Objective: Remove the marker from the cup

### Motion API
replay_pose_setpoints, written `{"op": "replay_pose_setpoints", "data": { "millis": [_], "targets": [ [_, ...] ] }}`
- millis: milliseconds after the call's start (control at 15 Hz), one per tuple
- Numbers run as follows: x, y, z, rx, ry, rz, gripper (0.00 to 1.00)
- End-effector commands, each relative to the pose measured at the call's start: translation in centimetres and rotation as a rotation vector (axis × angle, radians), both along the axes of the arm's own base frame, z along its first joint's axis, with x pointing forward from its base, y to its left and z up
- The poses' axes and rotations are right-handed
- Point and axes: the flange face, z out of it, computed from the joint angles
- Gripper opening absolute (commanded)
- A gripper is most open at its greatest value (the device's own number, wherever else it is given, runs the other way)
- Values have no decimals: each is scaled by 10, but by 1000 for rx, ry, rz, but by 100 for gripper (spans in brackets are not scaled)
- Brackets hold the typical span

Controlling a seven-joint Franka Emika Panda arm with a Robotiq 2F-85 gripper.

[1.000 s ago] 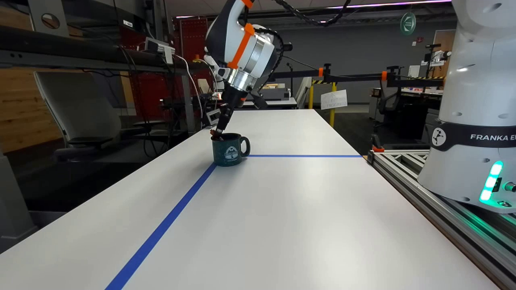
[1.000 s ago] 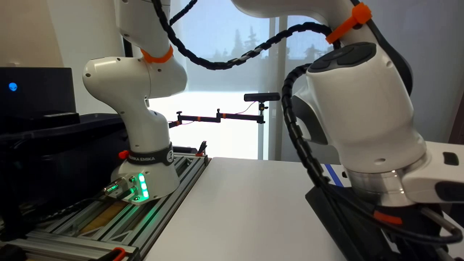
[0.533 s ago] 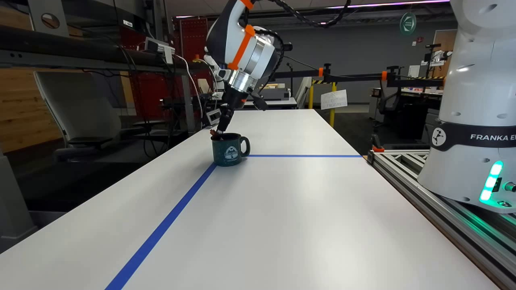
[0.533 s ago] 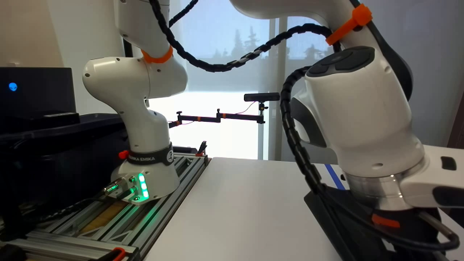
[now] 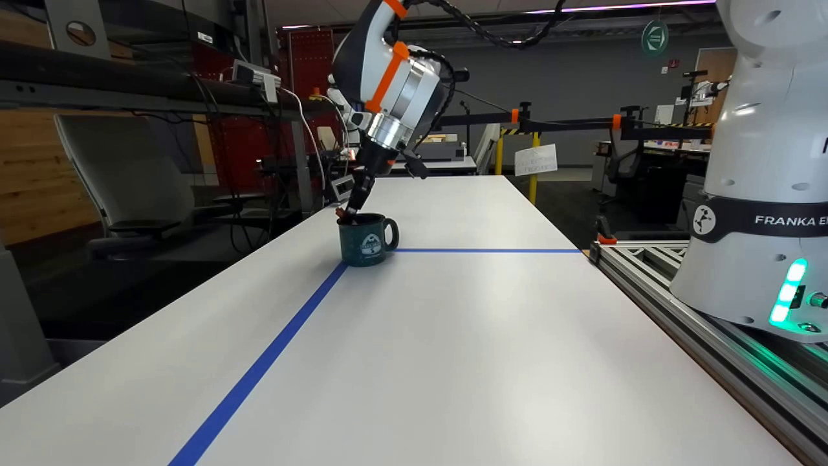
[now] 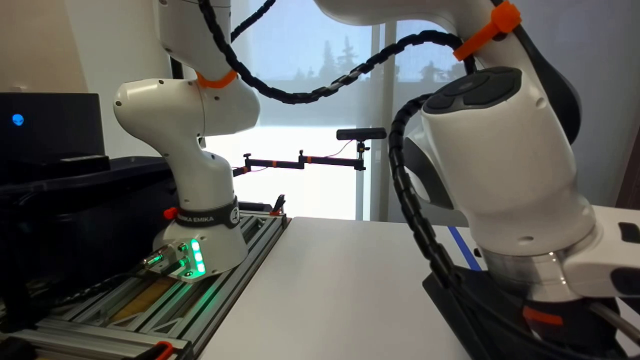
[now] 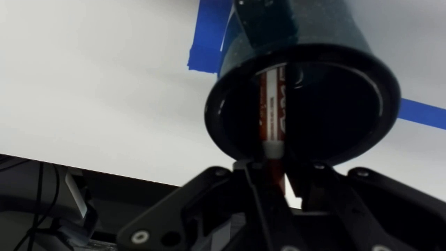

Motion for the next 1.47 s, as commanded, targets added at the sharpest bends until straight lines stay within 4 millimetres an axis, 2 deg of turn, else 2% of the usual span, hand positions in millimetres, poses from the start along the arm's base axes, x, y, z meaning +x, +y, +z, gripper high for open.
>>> {"op": "replay_pose_setpoints", "data": {
  "millis": [0,267,933,1067,1400],
  "targets": [
    [2,-1,-17,7,3,12,5],
    [-2,1,-7,1,4,16,5],
    [0,23,56,-30,-53,64,5],
    [-2,32,69,-25,-48,88,5],
    [-12,74,90,34,-5,208,5]
  ]
}}
